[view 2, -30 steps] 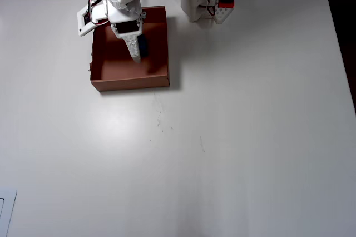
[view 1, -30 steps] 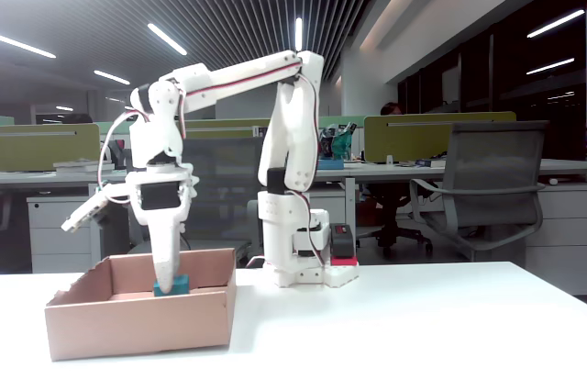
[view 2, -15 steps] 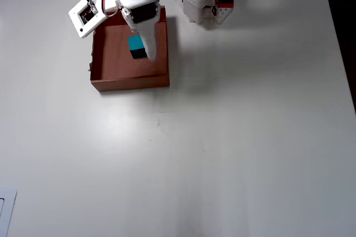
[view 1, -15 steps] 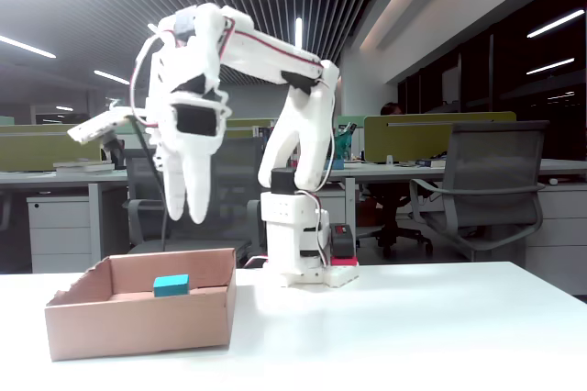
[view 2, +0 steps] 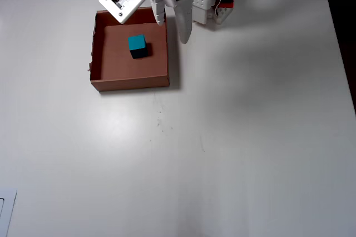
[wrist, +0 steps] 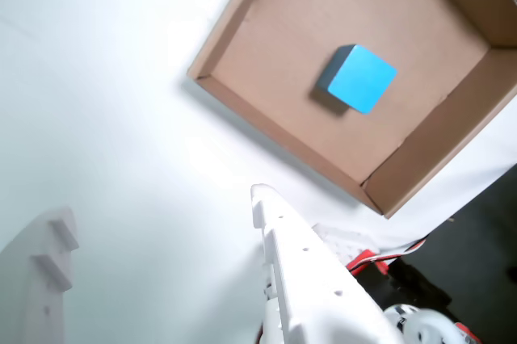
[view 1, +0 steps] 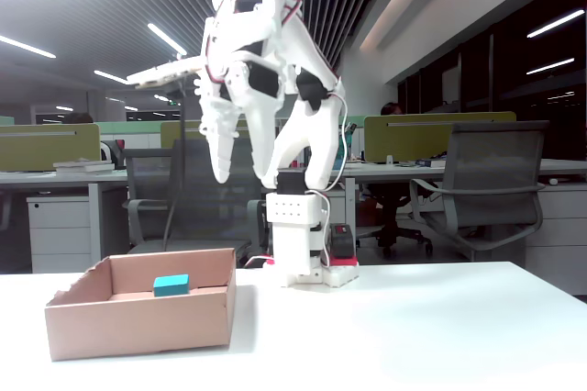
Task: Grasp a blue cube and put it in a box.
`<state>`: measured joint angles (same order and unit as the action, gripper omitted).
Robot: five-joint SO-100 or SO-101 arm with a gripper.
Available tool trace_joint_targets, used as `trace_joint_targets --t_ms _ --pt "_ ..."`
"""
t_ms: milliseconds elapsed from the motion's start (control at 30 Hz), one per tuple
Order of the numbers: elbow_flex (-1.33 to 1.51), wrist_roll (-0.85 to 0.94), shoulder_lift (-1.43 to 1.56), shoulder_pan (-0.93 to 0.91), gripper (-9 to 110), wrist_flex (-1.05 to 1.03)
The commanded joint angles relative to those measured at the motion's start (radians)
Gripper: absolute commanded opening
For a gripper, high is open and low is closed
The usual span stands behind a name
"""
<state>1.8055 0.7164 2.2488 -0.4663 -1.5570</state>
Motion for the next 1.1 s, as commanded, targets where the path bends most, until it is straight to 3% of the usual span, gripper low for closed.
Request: trace_joint_targets --t_ms 0,400,567,1067 --pt "0.000 -0.005 0.069 -0.011 26 -0.012" --pt "0.130 -0.012 0.224 -0.044 20 -0.012" --pt "0.209 -0.015 0.268 0.028 17 0.006" --pt "0.396 -0.017 0.407 0.046 17 0.101"
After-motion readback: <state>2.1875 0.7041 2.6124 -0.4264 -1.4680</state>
